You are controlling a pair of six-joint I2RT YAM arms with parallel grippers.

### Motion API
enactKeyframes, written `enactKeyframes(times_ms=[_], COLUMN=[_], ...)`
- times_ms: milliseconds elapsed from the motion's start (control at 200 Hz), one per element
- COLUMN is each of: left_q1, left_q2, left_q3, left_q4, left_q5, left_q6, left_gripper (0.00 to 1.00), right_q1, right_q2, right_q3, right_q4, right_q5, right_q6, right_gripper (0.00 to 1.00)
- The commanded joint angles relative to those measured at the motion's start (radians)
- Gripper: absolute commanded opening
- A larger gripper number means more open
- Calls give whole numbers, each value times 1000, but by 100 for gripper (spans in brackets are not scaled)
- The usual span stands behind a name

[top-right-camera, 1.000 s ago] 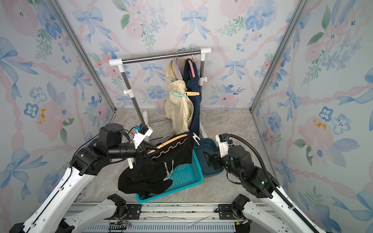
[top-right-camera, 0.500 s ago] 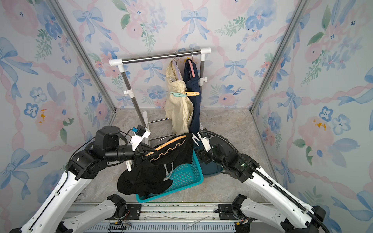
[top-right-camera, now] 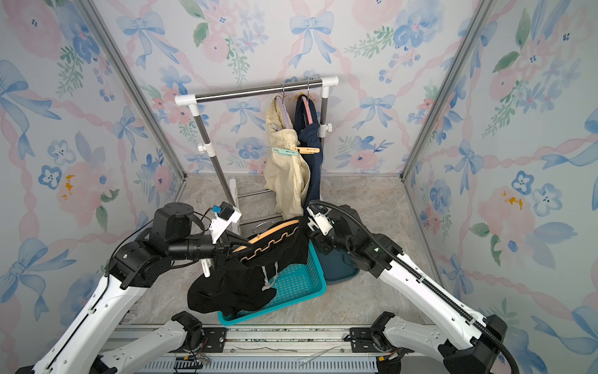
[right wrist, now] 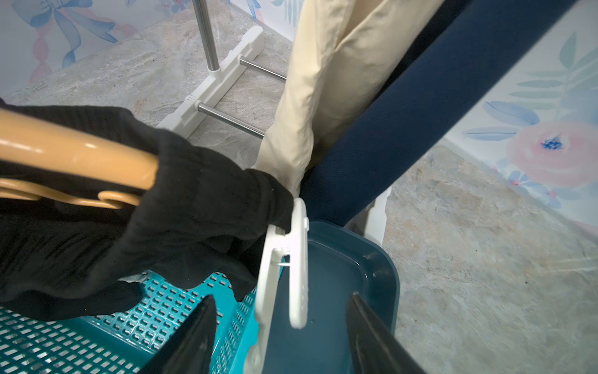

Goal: Remove the clothespins securing shorts to the hanger
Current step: Remove the clothespin from the hanger.

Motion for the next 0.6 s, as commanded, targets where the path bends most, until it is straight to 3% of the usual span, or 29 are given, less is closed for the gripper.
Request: enactKeyframes(times_ms=[0,305,595], left_q1=[-4,-5,-6], left_q2=[-21,-30,-34], left_q3=[-2,-7,-8], left_q4=[42,42,40], left_q5=[29,37,43], left_q6=[-5,-1,-3], left_gripper=[0,0,0], right_q1=[-8,-33,-42], right_q2=[25,47,60], right_q3=[37,40,39], right_q4=[10,9,22], right_q5=[-53,-81,-118], right_q6=[-35,-46,-67], right_gripper=[60,45,44])
